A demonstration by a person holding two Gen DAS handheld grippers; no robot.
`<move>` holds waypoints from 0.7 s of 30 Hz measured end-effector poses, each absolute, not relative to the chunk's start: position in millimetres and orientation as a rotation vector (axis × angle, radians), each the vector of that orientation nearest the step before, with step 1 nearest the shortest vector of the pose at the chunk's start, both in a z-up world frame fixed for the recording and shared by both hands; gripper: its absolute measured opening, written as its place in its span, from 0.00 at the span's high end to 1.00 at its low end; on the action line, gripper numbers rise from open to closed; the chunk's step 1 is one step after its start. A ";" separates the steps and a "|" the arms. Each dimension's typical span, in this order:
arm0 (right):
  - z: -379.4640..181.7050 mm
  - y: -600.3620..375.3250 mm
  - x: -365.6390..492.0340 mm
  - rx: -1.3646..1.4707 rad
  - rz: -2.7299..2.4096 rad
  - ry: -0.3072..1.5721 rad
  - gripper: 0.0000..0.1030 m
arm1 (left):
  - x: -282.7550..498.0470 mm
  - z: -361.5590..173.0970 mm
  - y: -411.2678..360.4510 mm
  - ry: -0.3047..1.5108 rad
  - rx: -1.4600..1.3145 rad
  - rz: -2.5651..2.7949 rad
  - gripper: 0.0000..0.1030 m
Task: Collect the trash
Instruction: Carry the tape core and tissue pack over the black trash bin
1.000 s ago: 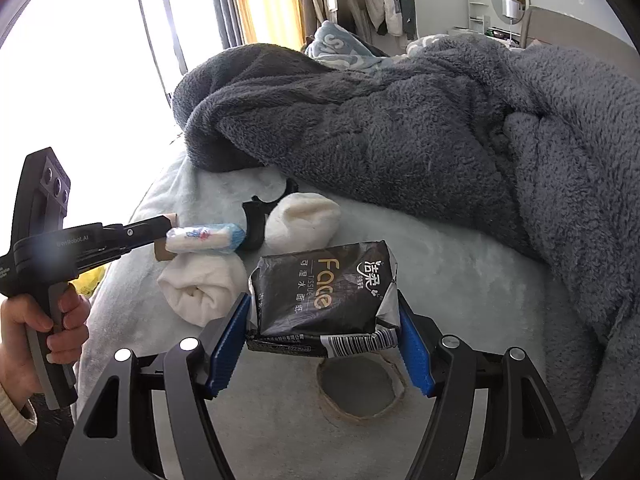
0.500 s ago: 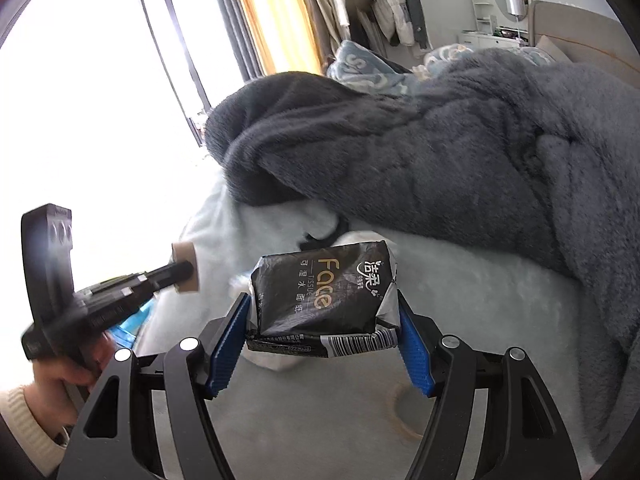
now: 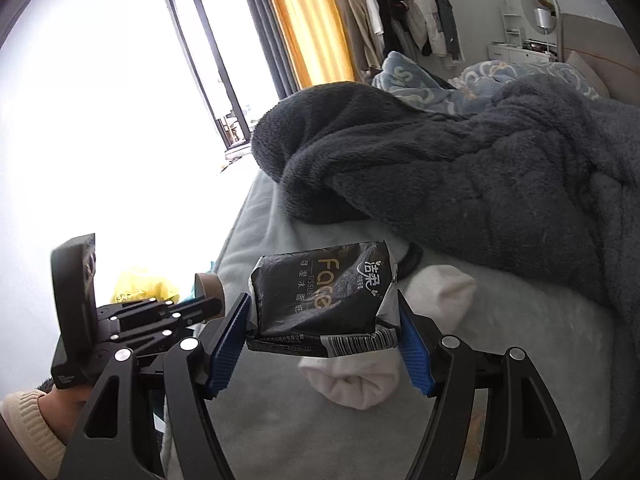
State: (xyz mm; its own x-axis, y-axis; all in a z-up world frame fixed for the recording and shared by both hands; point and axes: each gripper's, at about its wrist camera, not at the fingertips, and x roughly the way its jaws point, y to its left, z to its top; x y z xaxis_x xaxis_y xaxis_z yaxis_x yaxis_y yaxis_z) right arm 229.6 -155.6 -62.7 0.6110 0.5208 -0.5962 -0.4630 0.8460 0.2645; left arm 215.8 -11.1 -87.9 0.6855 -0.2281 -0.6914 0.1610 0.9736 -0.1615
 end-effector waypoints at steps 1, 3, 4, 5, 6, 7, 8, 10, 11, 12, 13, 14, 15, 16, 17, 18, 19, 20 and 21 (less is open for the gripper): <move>-61.9 -150.8 230.7 0.085 0.575 0.717 0.32 | 215.7 -89.5 -7.1 0.796 -0.087 -0.213 0.94; -60.4 -140.6 232.8 0.079 0.590 0.715 0.32 | 215.5 -92.4 0.7 0.815 -0.079 -0.200 0.94; -60.3 -136.3 233.5 0.076 0.595 0.717 0.32 | 215.0 -93.8 4.5 0.824 -0.078 -0.196 0.94; -60.6 -131.5 234.6 0.073 0.601 0.720 0.32 | 215.1 -94.6 9.0 0.834 -0.077 -0.189 0.94; -61.8 -125.0 236.2 0.072 0.610 0.726 0.32 | 215.1 -95.3 12.7 0.842 -0.076 -0.181 0.94; -62.5 -118.5 237.0 0.069 0.617 0.731 0.32 | 214.6 -95.9 17.0 0.850 -0.077 -0.175 0.94; -63.4 -112.5 237.7 0.065 0.624 0.735 0.32 | 214.4 -96.8 22.2 0.860 -0.081 -0.169 0.94; -64.5 -98.7 238.7 0.056 0.644 0.743 0.32 | 214.4 -99.3 31.6 0.879 -0.092 -0.162 0.94; -65.0 -91.1 239.0 0.050 0.654 0.746 0.32 | 214.2 -100.8 38.1 0.890 -0.102 -0.159 0.94; -65.6 -85.0 239.0 0.045 0.661 0.749 0.32 | 213.5 -101.8 42.7 0.897 -0.113 -0.160 0.94; -66.2 -76.7 239.1 0.038 0.669 0.754 0.32 | 213.1 -103.8 49.4 0.905 -0.131 -0.165 0.94; -67.1 -69.2 239.3 0.036 0.680 0.758 0.32 | 212.8 -106.4 55.2 0.915 -0.144 -0.165 0.94; -68.7 -60.5 238.9 0.032 0.694 0.764 0.32 | 212.9 -110.1 61.7 0.931 -0.155 -0.162 0.94; -70.0 -51.1 238.1 0.022 0.707 0.769 0.32 | 212.6 -112.5 66.9 0.942 -0.161 -0.157 0.94; -70.9 -43.1 236.9 0.010 0.717 0.773 0.32 | 212.1 -114.8 73.3 0.952 -0.165 -0.151 0.94; -71.6 -34.6 235.7 -0.004 0.725 0.778 0.32 | 211.9 -116.4 78.6 0.960 -0.170 -0.150 0.94; -72.7 -26.0 234.7 -0.015 0.733 0.783 0.32 | 211.2 -117.4 82.5 0.967 -0.176 -0.152 0.94; -73.7 -18.9 234.0 -0.021 0.741 0.788 0.32 | 210.9 -119.7 87.9 0.980 -0.181 -0.153 0.94; -74.9 -11.6 233.9 -0.028 0.749 0.794 0.32 | 210.7 -122.3 91.6 0.995 -0.185 -0.154 0.94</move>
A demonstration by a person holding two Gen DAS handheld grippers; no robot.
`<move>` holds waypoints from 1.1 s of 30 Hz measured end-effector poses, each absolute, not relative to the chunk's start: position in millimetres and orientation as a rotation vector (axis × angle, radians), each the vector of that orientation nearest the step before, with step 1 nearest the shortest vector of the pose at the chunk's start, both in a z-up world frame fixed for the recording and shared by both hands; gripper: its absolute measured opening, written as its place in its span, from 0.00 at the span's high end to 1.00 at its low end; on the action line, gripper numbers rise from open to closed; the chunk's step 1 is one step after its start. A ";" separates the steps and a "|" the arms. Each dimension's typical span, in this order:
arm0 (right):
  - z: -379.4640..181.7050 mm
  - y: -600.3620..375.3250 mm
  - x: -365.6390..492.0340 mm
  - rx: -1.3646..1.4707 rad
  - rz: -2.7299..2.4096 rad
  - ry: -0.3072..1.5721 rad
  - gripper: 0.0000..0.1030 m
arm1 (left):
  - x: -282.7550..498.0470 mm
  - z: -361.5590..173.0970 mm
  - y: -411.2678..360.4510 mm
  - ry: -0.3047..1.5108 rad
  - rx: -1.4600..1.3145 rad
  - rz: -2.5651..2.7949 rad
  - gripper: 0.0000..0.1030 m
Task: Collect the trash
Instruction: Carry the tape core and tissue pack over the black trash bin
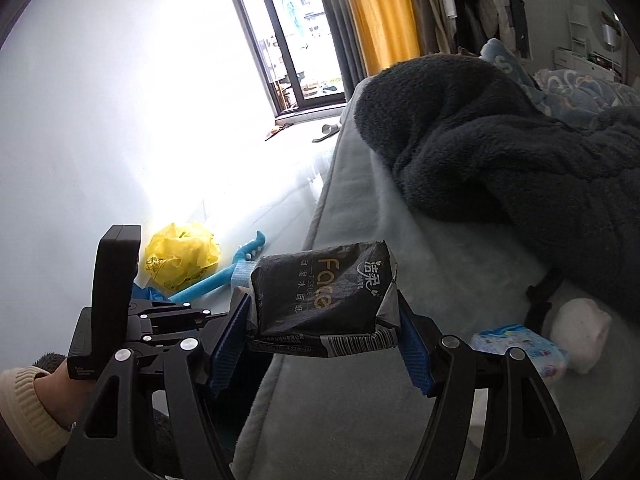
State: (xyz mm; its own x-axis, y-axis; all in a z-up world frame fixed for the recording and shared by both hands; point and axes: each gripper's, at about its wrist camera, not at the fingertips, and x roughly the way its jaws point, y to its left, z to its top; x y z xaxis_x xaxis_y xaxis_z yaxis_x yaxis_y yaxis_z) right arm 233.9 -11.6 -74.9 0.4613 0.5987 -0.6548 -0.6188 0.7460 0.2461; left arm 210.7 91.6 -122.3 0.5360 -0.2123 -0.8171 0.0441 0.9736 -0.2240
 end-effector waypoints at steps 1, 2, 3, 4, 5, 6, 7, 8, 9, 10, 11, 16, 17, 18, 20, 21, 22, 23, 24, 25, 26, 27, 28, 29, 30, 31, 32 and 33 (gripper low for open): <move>-76.0 -3.2 233.1 -0.035 0.758 0.799 0.32 | 210.8 -126.2 95.9 1.016 -0.189 -0.152 0.94; -77.2 4.5 232.5 -0.045 0.767 0.802 0.32 | 210.8 -131.4 101.6 1.039 -0.196 -0.146 0.94; -78.4 9.9 231.8 -0.053 0.772 0.805 0.32 | 211.4 -135.1 106.5 1.052 -0.204 -0.141 0.94; -79.8 16.9 232.2 -0.061 0.779 0.810 0.32 | 212.1 -138.9 112.1 1.068 -0.213 -0.135 0.94; -81.4 24.1 231.8 -0.068 0.786 0.815 0.32 | 212.1 -142.8 116.5 1.080 -0.220 -0.130 0.94; -82.9 31.6 230.1 -0.075 0.793 0.820 0.32 | 212.1 -146.7 121.6 1.093 -0.229 -0.123 0.94; -83.8 36.9 230.8 -0.081 0.799 0.824 0.32 | 213.0 -151.0 125.9 1.107 -0.240 -0.118 0.94; -84.9 42.9 230.2 -0.086 0.807 0.829 0.32 | 212.5 -155.0 132.4 1.121 -0.255 -0.113 0.94; -86.0 49.4 229.2 -0.090 0.816 0.834 0.32 | 211.5 -158.9 138.1 1.136 -0.266 -0.108 0.94; -87.1 56.1 228.0 -0.093 0.825 0.840 0.32 | 210.4 -162.8 142.8 1.153 -0.273 -0.101 0.94; -88.1 62.1 226.8 -0.101 0.835 0.843 0.32 | 209.3 -168.7 149.7 1.174 -0.290 -0.093 0.94; -99.0 89.9 221.1 -0.165 0.862 0.868 0.32 | 201.1 -193.3 182.7 1.256 -0.436 -0.086 0.94; -102.3 92.9 219.6 -0.170 0.865 0.875 0.32 | 199.5 -196.7 188.1 1.265 -0.465 -0.083 0.94; -105.3 96.0 219.7 -0.176 0.868 0.883 0.32 | 197.7 -199.6 194.7 1.275 -0.500 -0.081 0.94; -110.6 106.2 219.1 -0.191 0.872 0.896 0.32 | 194.5 -203.7 204.4 1.293 -0.546 -0.076 0.94; -112.9 110.9 218.4 -0.198 0.873 0.902 0.32 | 192.4 -206.1 209.0 1.304 -0.561 -0.072 0.94; -115.5 115.2 218.5 -0.205 0.874 0.908 0.32 | 191.4 -206.7 211.4 1.312 -0.569 -0.070 0.94; -117.4 117.0 216.7 -0.212 0.874 0.913 0.32 | 190.2 -207.3 213.5 1.319 -0.575 -0.070 0.94; -119.2 120.7 216.5 -0.219 0.875 0.916 0.32 | 188.5 -208.7 216.2 1.328 -0.583 -0.068 0.94; -121.3 123.9 216.2 -0.225 0.876 0.920 0.32 | 188.1 -211.3 219.2 1.336 -0.585 -0.068 0.94; -122.7 127.3 216.9 -0.229 0.878 0.924 0.32 | 186.6 -212.6 221.1 1.345 -0.588 -0.066 0.94; -124.9 129.6 219.5 -0.233 0.880 0.929 0.32 | 186.1 -213.3 223.1 1.350 -0.590 -0.063 0.93; -126.8 132.5 220.6 -0.236 0.882 0.934 0.32 | 185.1 -215.0 225.5 1.358 -0.592 -0.060 0.92; -128.7 134.8 221.8 -0.239 0.882 0.938 0.32 | 183.9 -216.2 227.2 1.369 -0.593 -0.058 0.90; -130.4 137.2 222.3 -0.241 0.883 0.943 0.32 | 183.4 -216.9 229.5 1.376 -0.593 -0.060 0.85; -133.0 139.1 222.7 -0.243 0.885 0.949 0.32 | 182.3 -217.3 231.2 1.383 -0.592 -0.063 0.78; -134.9 140.4 223.4 -0.246 0.885 0.956 0.32 | 181.4 -217.3 233.4 1.386 -0.590 -0.062 0.75; -137.2 142.4 223.9 -0.250 0.884 0.962 0.32 | 179.9 -215.8 235.5 1.384 -0.586 -0.058 0.73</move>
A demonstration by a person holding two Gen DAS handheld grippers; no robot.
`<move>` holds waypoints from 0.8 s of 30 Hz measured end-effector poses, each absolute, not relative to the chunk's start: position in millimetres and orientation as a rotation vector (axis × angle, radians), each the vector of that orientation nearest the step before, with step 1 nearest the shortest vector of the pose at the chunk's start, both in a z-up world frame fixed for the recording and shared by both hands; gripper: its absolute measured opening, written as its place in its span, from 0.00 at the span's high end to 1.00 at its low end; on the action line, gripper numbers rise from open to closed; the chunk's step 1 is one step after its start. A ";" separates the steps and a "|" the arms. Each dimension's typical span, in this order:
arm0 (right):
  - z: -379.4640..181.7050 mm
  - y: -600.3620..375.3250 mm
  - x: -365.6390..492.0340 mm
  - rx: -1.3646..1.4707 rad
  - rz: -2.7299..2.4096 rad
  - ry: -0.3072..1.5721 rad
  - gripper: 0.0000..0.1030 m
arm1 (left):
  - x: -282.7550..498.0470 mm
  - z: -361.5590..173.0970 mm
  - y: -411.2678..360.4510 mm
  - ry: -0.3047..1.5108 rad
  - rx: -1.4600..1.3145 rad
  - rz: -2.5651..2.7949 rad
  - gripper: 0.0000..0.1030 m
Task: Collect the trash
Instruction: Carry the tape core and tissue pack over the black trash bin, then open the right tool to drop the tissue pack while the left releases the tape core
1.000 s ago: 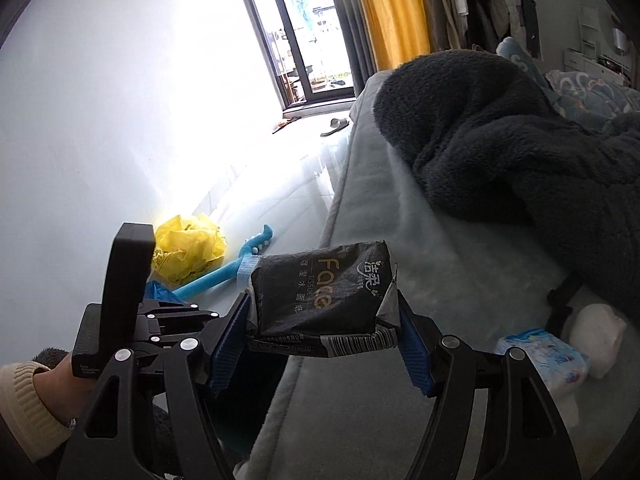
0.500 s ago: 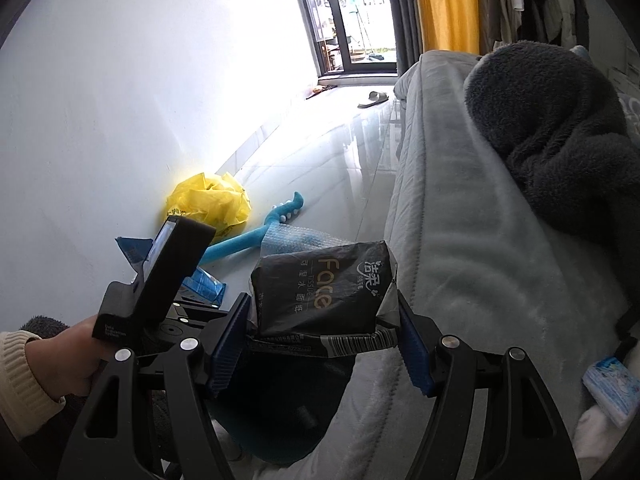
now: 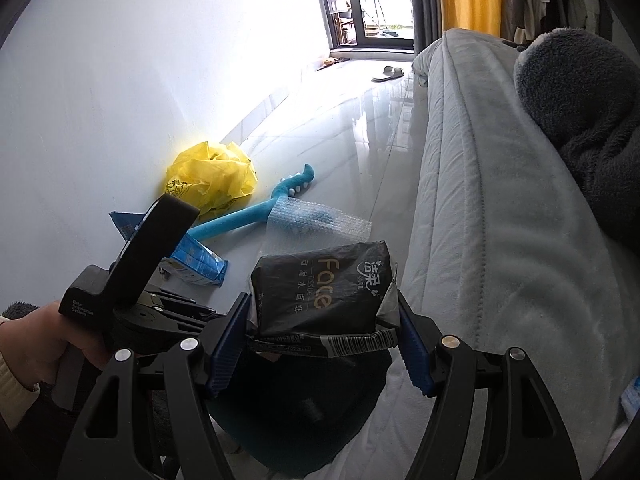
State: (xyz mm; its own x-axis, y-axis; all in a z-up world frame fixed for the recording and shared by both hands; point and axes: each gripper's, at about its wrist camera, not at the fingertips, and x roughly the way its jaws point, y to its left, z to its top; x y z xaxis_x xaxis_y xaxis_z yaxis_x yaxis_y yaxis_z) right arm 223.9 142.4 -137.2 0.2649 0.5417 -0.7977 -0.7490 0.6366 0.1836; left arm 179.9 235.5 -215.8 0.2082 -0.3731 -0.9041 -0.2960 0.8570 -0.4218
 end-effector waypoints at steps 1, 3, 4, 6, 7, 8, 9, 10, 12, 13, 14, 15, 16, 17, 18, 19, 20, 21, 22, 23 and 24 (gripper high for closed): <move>-140.0 144.3 224.7 -0.255 0.882 0.971 0.32 | 178.9 -213.4 237.8 1.379 -0.583 -0.054 0.70; -145.2 147.8 226.1 -0.268 0.870 0.980 0.32 | 176.8 -207.6 242.9 1.364 -0.576 -0.045 0.63; -148.9 150.1 226.9 -0.276 0.865 0.989 0.32 | 175.8 -203.9 245.3 1.354 -0.564 -0.033 0.57; -156.0 154.4 227.8 -0.288 0.859 1.008 0.32 | 173.7 -196.5 250.5 1.332 -0.542 -0.009 0.53; -160.9 158.3 227.8 -0.295 0.856 1.021 0.32 | 172.7 -193.1 253.1 1.322 -0.539 -0.003 0.49; -165.0 160.6 228.2 -0.300 0.856 1.035 0.32 | 171.8 -189.6 256.0 1.309 -0.537 0.003 0.47; -169.0 163.4 227.9 -0.304 0.858 1.047 0.32 | 170.1 -185.1 259.3 1.292 -0.533 0.012 0.46; -173.1 166.4 227.7 -0.309 0.859 1.059 0.32 | 169.8 -180.9 261.9 1.280 -0.526 0.018 0.46; -181.0 172.7 226.7 -0.321 0.861 1.080 0.32 | 168.4 -174.4 267.3 1.258 -0.514 0.034 0.45; -184.1 175.9 225.5 -0.327 0.863 1.087 0.32 | 167.7 -171.5 270.6 1.247 -0.512 0.042 0.44; -188.1 178.9 224.8 -0.333 0.863 1.097 0.32 | 166.7 -168.6 273.2 1.236 -0.510 0.050 0.44; -190.8 181.5 224.3 -0.339 0.864 1.105 0.32 | 165.6 -165.5 276.4 1.219 -0.510 0.059 0.41; -194.6 185.1 223.7 -0.343 0.865 1.116 0.32 | 164.6 -162.0 279.3 1.202 -0.513 0.068 0.37; -198.5 187.8 223.1 -0.344 0.868 1.128 0.32 | 163.8 -159.1 281.4 1.187 -0.516 0.076 0.36; -202.0 190.3 222.1 -0.345 0.872 1.138 0.32 | 163.2 -155.0 283.3 1.171 -0.515 0.082 0.36; -205.8 193.1 221.0 -0.349 0.876 1.148 0.32 | 162.9 -151.0 285.1 1.156 -0.510 0.087 0.36; -208.9 195.6 219.6 -0.354 0.877 1.155 0.32 | 162.2 -147.7 286.2 1.141 -0.505 0.091 0.35; -212.5 198.8 217.9 -0.364 0.876 1.161 0.32 | 161.5 -144.5 287.3 1.128 -0.499 0.095 0.33; -216.6 201.5 216.1 -0.375 0.873 1.169 0.32 | 161.0 -141.5 288.4 1.114 -0.492 0.102 0.30; -220.7 204.1 214.7 -0.384 0.871 1.179 0.32 | 160.5 -138.8 289.5 1.101 -0.488 0.109 0.29; -224.5 206.7 213.4 -0.391 0.872 1.190 0.32 | 159.4 -135.6 290.5 1.082 -0.484 0.118 0.27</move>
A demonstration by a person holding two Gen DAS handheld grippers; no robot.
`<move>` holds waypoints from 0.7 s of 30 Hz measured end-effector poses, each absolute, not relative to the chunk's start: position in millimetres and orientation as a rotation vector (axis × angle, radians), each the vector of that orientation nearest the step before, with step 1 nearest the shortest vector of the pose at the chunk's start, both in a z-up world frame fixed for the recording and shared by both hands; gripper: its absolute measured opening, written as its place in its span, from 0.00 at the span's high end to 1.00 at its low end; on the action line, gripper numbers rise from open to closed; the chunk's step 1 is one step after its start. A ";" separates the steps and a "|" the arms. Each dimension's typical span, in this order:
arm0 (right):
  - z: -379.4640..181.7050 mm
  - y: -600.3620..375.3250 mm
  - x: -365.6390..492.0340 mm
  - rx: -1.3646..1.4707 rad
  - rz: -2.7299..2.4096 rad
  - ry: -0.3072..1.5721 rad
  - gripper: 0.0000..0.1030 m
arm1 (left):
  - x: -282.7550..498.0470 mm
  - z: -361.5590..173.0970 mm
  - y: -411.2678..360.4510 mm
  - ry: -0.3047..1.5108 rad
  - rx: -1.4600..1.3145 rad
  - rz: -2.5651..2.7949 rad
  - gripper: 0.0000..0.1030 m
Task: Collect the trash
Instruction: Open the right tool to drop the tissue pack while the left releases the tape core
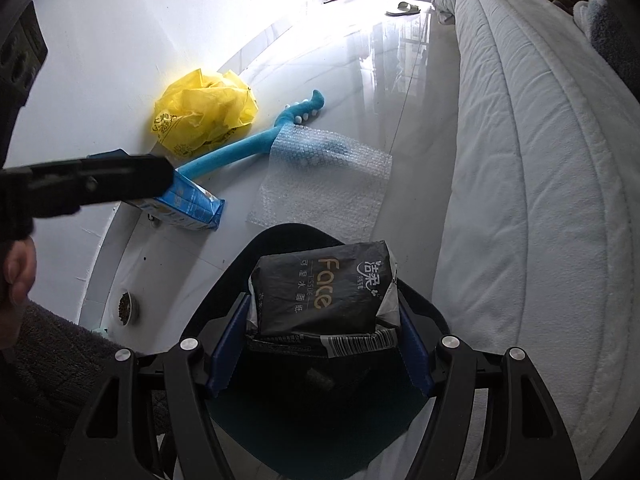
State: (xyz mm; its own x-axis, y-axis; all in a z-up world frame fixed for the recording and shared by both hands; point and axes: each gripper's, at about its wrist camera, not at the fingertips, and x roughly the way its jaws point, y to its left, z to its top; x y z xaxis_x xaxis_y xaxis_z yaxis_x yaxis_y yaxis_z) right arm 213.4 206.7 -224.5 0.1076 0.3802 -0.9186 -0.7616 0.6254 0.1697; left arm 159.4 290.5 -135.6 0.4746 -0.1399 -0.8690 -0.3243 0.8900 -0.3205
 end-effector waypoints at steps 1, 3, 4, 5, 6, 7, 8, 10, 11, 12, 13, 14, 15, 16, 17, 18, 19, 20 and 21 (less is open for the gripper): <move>-227.7 209.2 212.8 -0.395 0.874 1.198 0.32 | 158.8 -132.7 291.7 1.066 -0.482 0.123 0.27; -234.0 213.3 210.2 -0.406 0.878 1.215 0.32 | 157.7 -126.0 292.8 1.037 -0.475 0.121 0.26; -237.4 214.0 208.7 -0.415 0.879 1.224 0.32 | 157.3 -122.1 292.2 1.019 -0.464 0.121 0.25; -240.8 216.0 207.9 -0.425 0.880 1.234 0.32 | 156.0 -117.8 291.4 0.999 -0.449 0.122 0.24; -243.4 216.6 207.6 -0.432 0.882 1.241 0.32 | 155.1 -112.8 290.3 0.975 -0.429 0.126 0.22; -245.8 217.0 206.3 -0.438 0.882 1.249 0.32 | 154.2 -107.7 289.1 0.949 -0.410 0.128 0.21; -248.2 217.6 205.4 -0.445 0.881 1.255 0.32 | 153.7 -103.9 287.8 0.929 -0.399 0.129 0.20; -252.0 218.5 205.0 -0.459 0.881 1.265 0.32 | 152.0 -93.8 286.7 0.879 -0.386 0.135 0.18; -253.8 219.0 203.9 -0.468 0.879 1.269 0.32 | 150.8 -87.7 286.5 0.850 -0.383 0.139 0.18; -255.2 219.4 202.9 -0.475 0.878 1.270 0.32 | 150.1 -82.0 286.8 0.825 -0.382 0.142 0.18; -256.7 219.6 201.5 -0.482 0.877 1.271 0.32 | 149.8 -76.6 286.3 0.803 -0.381 0.143 0.17; -258.3 219.8 200.4 -0.489 0.875 1.275 0.32 | 149.4 -71.4 286.2 0.779 -0.383 0.143 0.17; -259.6 219.9 198.8 -0.496 0.873 1.280 0.32 | 149.1 -65.6 284.8 0.756 -0.383 0.145 0.16; -261.3 221.1 197.4 -0.502 0.872 1.283 0.31 | 149.3 -61.2 282.7 0.742 -0.379 0.148 0.15; -261.8 221.2 195.8 -0.509 0.874 1.286 0.31 | 149.7 -57.5 280.0 0.733 -0.371 0.148 0.15; -262.0 221.3 194.4 -0.513 0.877 1.289 0.30 | 149.9 -54.0 277.1 0.722 -0.364 0.145 0.15; -261.7 220.8 192.7 -0.517 0.879 1.293 0.28 | 149.8 -51.3 274.0 0.711 -0.361 0.141 0.15; -260.9 220.1 191.2 -0.521 0.877 1.294 0.27 | 149.6 -48.7 271.1 0.699 -0.361 0.136 0.15; -258.9 218.9 189.4 -0.522 0.876 1.290 0.25 | 149.6 -44.0 268.0 0.679 -0.364 0.130 0.15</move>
